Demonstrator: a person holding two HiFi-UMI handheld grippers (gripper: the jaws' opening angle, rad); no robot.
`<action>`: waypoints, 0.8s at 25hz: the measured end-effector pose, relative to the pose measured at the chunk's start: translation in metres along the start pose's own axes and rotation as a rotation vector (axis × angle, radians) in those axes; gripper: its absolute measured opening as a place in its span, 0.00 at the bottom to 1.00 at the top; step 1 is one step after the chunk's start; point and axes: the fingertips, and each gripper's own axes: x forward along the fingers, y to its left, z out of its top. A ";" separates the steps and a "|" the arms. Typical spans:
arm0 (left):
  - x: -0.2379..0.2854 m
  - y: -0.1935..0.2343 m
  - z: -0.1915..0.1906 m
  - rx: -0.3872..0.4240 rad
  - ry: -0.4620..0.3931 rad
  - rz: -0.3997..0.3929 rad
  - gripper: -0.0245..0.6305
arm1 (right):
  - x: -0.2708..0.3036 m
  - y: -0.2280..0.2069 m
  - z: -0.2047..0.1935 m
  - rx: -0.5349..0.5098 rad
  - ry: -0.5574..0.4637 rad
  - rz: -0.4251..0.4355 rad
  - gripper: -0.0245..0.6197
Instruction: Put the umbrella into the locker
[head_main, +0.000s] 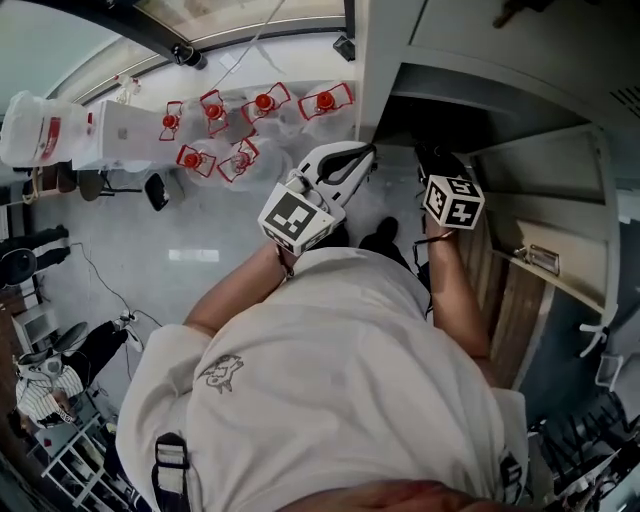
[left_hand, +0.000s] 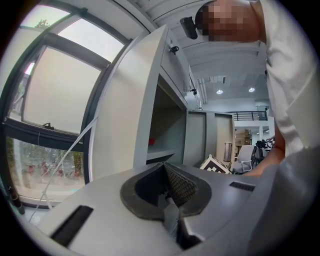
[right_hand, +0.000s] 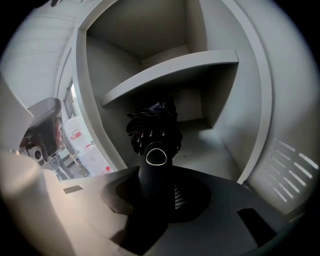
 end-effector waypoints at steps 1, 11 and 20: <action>0.001 -0.002 0.000 0.001 0.000 0.007 0.06 | 0.002 -0.001 0.002 0.000 -0.003 0.008 0.26; 0.008 -0.005 -0.002 0.010 0.000 0.064 0.06 | 0.026 -0.013 0.027 -0.023 0.008 0.019 0.27; 0.014 -0.006 -0.013 0.012 0.023 0.075 0.06 | 0.050 -0.026 0.028 -0.026 0.036 0.004 0.27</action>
